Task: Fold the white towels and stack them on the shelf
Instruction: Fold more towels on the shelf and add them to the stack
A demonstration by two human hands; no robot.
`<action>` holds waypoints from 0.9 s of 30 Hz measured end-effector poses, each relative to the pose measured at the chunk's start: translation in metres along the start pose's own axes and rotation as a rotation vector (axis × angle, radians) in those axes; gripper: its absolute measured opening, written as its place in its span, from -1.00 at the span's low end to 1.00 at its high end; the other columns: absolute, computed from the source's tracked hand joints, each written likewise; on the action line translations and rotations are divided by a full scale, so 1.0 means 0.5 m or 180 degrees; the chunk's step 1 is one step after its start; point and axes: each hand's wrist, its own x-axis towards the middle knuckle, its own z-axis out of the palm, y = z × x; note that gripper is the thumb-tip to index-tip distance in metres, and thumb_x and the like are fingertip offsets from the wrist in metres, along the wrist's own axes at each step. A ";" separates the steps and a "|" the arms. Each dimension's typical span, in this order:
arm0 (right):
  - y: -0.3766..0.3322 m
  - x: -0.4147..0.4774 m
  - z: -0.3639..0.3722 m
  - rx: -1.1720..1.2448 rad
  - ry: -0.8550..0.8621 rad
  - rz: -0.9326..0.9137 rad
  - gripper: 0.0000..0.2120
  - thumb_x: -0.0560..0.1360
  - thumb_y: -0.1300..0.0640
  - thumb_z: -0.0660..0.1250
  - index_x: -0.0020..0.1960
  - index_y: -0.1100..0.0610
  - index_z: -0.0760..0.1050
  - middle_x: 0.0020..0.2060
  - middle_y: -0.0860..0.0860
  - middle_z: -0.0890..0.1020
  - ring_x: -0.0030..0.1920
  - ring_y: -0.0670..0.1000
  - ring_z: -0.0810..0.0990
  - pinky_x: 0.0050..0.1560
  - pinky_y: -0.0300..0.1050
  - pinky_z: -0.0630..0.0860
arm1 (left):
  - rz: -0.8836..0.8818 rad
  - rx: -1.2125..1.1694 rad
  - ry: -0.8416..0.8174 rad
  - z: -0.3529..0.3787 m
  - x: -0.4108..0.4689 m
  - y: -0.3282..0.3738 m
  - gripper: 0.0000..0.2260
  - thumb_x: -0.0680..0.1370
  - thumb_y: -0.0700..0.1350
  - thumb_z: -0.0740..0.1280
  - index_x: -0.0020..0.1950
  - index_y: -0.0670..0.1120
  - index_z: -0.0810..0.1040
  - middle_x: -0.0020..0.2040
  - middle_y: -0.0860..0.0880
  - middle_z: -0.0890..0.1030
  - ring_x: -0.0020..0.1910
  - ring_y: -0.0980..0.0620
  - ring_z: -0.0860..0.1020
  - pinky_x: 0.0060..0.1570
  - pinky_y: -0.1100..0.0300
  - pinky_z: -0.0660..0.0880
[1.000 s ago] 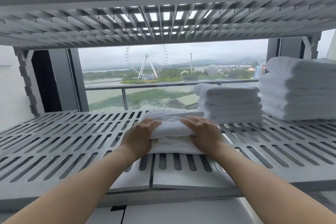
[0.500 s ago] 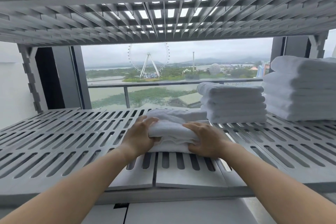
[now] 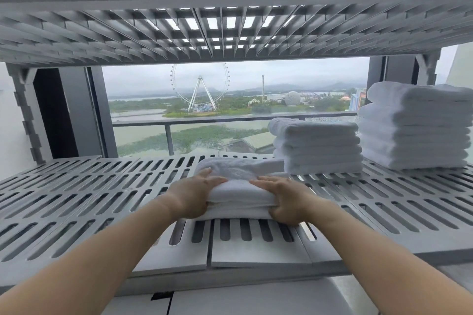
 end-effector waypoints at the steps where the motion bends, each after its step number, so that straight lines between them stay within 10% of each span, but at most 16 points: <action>1: 0.002 0.002 -0.008 0.0359 -0.0034 0.0076 -0.33 0.30 -0.03 0.22 0.42 -0.19 0.23 0.44 -0.13 0.31 0.42 -0.07 0.27 0.40 -0.11 0.23 | 0.0007 0.0002 -0.0049 -0.009 0.004 0.001 -0.39 0.49 -0.12 0.22 0.45 0.28 0.10 0.55 0.05 -0.02 0.41 -0.08 0.30 0.32 -0.04 0.37; 6: 0.022 0.038 -0.041 0.1212 0.0213 0.0337 -0.64 0.50 0.07 0.13 0.24 0.05 0.50 0.26 -0.01 0.54 0.29 0.01 0.45 0.22 -0.19 0.35 | -0.0235 -0.1289 -0.0530 -0.039 0.037 0.014 -0.43 0.37 0.11 0.14 0.40 0.17 0.32 0.55 -0.06 0.04 0.51 -0.05 0.02 0.40 0.00 0.01; 10: 0.024 0.088 -0.035 0.1085 0.0283 0.0494 -0.64 0.53 0.13 0.11 0.29 0.05 0.46 0.31 0.01 0.50 0.33 0.04 0.42 0.30 -0.19 0.28 | -0.0450 -0.2151 -0.0512 -0.043 0.099 0.025 -0.61 0.57 0.09 0.12 0.35 -0.02 0.40 0.48 -0.05 0.26 0.44 -0.01 0.21 0.43 0.04 0.07; 16: 0.051 0.142 -0.011 0.1135 0.0388 0.0534 -0.66 0.51 0.17 0.21 0.27 0.01 0.48 0.34 0.01 0.46 0.31 0.02 0.42 0.33 -0.18 0.30 | -0.0388 -0.0847 -0.0302 0.004 0.143 0.044 -0.55 0.60 0.18 -0.01 0.48 0.11 0.16 0.54 -0.08 0.09 0.52 -0.09 0.01 0.46 -0.15 0.00; 22: 0.120 0.149 -0.059 0.1455 0.0300 0.0237 -0.53 0.43 0.45 0.10 0.15 0.06 0.55 0.06 -0.01 0.47 -0.17 -0.04 0.57 -0.41 -0.47 0.37 | -0.0507 -0.0266 -0.0523 0.014 0.144 0.055 -0.49 0.50 0.38 -0.15 0.44 0.34 -0.02 0.55 0.08 -0.11 0.51 -0.01 -0.20 0.41 -0.31 -0.17; 27: 0.179 0.116 -0.065 0.1243 0.0367 -0.0142 -0.53 0.41 0.46 0.14 0.17 0.08 0.55 0.18 0.08 0.56 0.21 0.05 0.51 0.06 -0.30 0.41 | -0.0196 -0.0328 -0.0113 -0.003 0.130 0.092 -0.55 0.55 0.32 -0.07 0.42 0.30 0.18 0.54 0.11 0.07 0.51 0.07 -0.02 0.45 -0.19 -0.08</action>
